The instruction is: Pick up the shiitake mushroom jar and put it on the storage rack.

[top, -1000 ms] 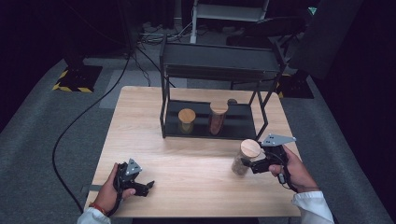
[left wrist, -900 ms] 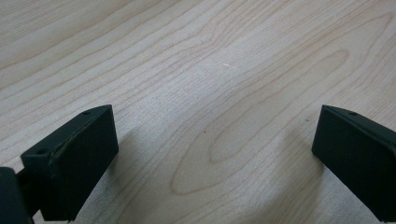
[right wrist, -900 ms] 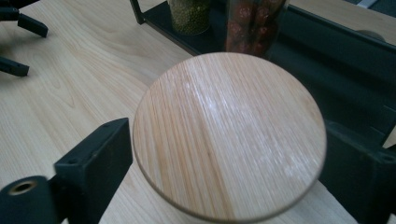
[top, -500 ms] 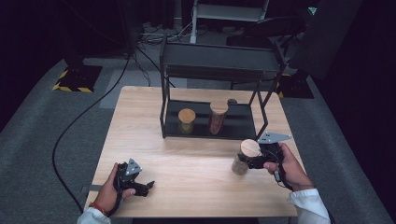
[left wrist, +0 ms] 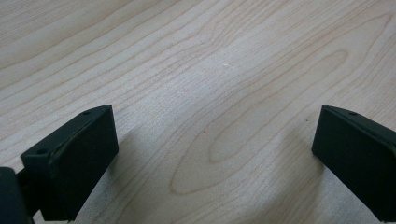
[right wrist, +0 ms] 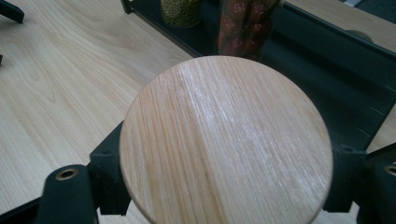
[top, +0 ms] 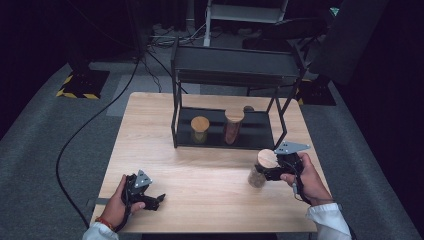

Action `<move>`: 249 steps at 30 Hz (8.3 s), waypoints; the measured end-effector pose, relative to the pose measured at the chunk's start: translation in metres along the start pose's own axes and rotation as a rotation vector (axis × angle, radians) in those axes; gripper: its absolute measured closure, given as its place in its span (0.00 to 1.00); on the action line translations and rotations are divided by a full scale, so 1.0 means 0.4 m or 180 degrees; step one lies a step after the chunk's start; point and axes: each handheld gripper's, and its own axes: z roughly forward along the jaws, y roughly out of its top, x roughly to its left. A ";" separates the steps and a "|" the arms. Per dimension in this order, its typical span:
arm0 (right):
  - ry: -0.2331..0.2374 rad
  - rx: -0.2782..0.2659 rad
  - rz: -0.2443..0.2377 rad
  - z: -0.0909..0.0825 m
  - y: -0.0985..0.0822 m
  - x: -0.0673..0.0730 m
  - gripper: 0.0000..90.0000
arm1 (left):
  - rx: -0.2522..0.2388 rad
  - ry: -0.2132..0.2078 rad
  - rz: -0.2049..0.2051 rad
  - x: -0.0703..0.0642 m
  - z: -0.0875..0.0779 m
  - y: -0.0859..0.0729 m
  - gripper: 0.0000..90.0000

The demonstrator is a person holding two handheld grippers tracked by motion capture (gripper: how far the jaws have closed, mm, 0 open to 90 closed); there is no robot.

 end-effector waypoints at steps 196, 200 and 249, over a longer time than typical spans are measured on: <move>-0.1209 0.0091 0.0805 0.255 0.279 -0.062 0.26 | 0.0006 -0.0027 0.0038 0.001 0.000 0.001 0.00; -0.1190 0.0104 0.0837 0.251 0.277 -0.069 0.26 | 0.0006 -0.0029 0.0037 0.002 0.000 0.001 0.00; -0.1350 -0.0027 0.0418 0.265 0.205 -0.027 0.04 | 0.0006 -0.0031 0.0040 0.002 0.000 0.001 0.00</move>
